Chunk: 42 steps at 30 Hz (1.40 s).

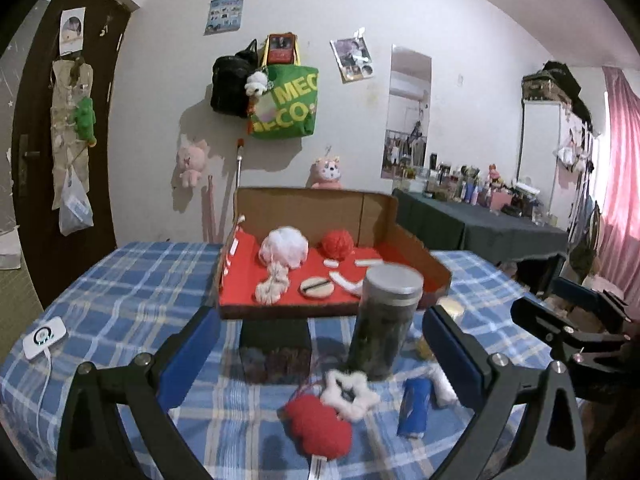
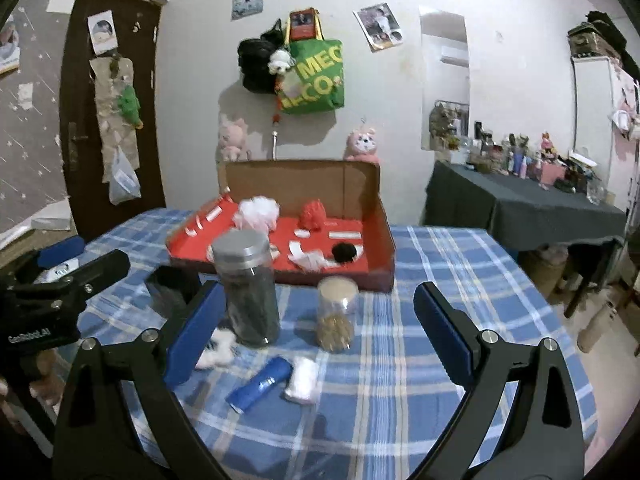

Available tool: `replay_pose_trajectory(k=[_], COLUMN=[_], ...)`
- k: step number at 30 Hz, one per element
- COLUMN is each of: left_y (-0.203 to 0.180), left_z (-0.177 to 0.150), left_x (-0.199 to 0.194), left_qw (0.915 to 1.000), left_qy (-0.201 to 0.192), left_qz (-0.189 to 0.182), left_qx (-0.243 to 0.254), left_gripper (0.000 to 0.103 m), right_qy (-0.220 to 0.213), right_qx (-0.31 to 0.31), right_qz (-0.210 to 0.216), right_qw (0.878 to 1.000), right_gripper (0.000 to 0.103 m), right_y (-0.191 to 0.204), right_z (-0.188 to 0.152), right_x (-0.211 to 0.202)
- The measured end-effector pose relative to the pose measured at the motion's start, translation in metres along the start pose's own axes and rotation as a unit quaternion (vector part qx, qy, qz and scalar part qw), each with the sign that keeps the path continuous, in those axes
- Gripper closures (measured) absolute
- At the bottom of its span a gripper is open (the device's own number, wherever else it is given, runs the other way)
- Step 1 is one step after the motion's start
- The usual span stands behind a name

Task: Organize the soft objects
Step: 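Move both open tools back from the box toward the remaining table items, then grasp the white cotton roll with the right tool while the left tool grasps the red fuzzy plush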

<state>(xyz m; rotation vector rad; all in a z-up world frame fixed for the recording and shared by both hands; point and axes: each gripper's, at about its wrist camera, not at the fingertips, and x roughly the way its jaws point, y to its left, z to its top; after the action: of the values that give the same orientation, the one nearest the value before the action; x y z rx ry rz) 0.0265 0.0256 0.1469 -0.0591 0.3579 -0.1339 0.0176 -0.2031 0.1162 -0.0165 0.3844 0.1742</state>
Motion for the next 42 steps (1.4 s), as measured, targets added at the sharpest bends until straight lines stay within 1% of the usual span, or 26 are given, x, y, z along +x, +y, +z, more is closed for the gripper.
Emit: replay_pose_trajectory(k=[5,12,18,21,28,30,31,32,33,34,35,36,37,38,40,42], left_y=[-0.003,0.004,0.010,0.009,0.009,0.009,0.009,0.010,0.011,0.012,0.012,0.012,0.011,0.010,0.010,0.009], left_z=[-0.027,-0.061,-0.080,-0.085,-0.092,-0.095,-0.095,-0.097,-0.098,-0.100,-0.100,-0.100,-0.100,-0.099,-0.097,-0.094], left_x=[0.010,0.034,0.052,0.058,0.069,0.073,0.075,0.077,0.079,0.081,0.081,0.080,0.079,0.078,0.076,0.071], left_qw=[0.9995,0.9956,0.9903,0.9881,0.9837,0.9822,0.9816,0.9808,0.9803,0.9797,0.9798,0.9807,0.9820,0.9823,0.9828,0.9842], left_qy=[0.021,0.088,0.134,0.150,0.176,0.182,0.185,0.190,0.193,0.198,0.198,0.194,0.188,0.187,0.184,0.176], left_qz=[0.020,0.032,0.037,0.034,0.035,0.043,0.043,0.042,0.040,0.033,0.026,0.024,0.018,0.004,-0.009,-0.020], left_qx=[0.014,0.004,0.002,0.003,0.008,0.014,0.015,0.014,0.012,0.009,0.005,0.005,0.007,0.007,0.001,-0.005], left_gripper=[0.000,0.000,0.000,0.000,0.000,0.004,0.010,0.014,0.016,0.028,0.052,0.052,0.053,0.053,0.054,0.054], right_qy=[0.045,0.093,0.120,0.130,0.141,0.144,0.145,0.148,0.153,0.161,0.164,0.159,0.154,0.152,0.140,0.132], right_qx=[0.020,0.037,0.040,0.044,0.047,0.044,0.044,0.046,0.050,0.057,0.062,0.062,0.061,0.061,0.056,0.047], right_qz=[0.004,0.004,-0.004,-0.006,0.014,0.020,0.024,0.030,0.040,0.059,0.071,0.077,0.085,0.091,0.092,0.091], right_qw=[0.999,0.995,0.992,0.990,0.989,0.988,0.988,0.987,0.986,0.984,0.982,0.982,0.983,0.982,0.984,0.986], right_gripper=[0.006,0.006,0.006,0.006,0.007,0.014,0.026,0.041,0.049,0.062,0.070,0.076,0.087,0.088,0.090,0.090], right_y=[-0.005,-0.011,-0.013,-0.015,-0.018,-0.017,-0.017,-0.017,-0.018,-0.018,-0.018,-0.018,-0.017,-0.016,-0.013,-0.010], right_z=[-0.028,-0.055,-0.068,-0.070,-0.074,-0.075,-0.076,-0.076,-0.078,-0.079,-0.080,-0.080,-0.079,-0.078,-0.075,-0.072], right_x=[0.024,0.051,0.067,0.073,0.083,0.086,0.088,0.090,0.092,0.095,0.096,0.095,0.093,0.091,0.086,0.082])
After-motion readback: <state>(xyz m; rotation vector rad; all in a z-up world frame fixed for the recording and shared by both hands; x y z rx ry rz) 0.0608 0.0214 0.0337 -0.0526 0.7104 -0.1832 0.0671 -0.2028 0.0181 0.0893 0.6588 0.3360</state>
